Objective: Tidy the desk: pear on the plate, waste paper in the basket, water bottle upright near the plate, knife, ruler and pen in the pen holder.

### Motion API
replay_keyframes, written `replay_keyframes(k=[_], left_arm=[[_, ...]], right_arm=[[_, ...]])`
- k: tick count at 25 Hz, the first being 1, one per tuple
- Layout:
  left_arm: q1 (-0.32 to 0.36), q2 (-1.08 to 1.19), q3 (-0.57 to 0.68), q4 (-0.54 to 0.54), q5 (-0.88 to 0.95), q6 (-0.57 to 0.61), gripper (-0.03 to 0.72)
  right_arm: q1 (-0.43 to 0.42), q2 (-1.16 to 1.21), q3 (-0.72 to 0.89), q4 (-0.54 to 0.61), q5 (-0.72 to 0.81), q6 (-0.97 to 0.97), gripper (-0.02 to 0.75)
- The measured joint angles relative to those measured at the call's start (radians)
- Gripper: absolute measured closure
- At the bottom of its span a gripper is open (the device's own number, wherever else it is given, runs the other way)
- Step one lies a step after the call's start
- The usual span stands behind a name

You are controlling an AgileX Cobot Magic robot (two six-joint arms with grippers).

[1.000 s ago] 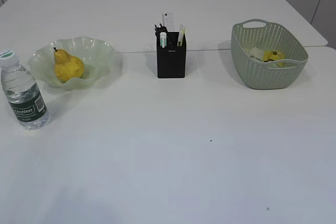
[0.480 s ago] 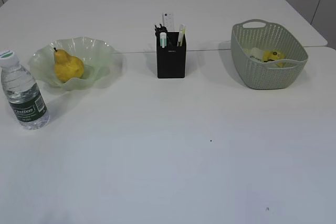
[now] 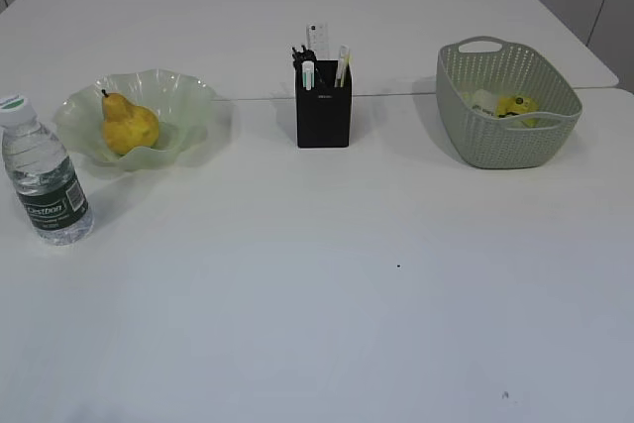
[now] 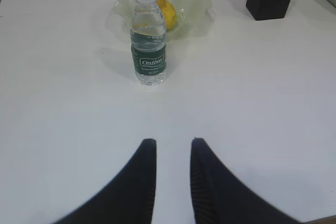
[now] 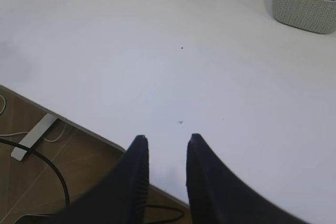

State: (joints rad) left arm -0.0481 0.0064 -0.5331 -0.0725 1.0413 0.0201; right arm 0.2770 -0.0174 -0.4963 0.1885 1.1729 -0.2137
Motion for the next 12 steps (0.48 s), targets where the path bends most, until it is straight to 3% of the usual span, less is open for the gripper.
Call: replay_keyframes(k=[12], left_arm=[[0.0,0.0,0.028,-0.02,0.059,0.036,0.536]], right_arm=[[0.0,0.0,0.002,0.004,-0.005,-0.002,0.522]])
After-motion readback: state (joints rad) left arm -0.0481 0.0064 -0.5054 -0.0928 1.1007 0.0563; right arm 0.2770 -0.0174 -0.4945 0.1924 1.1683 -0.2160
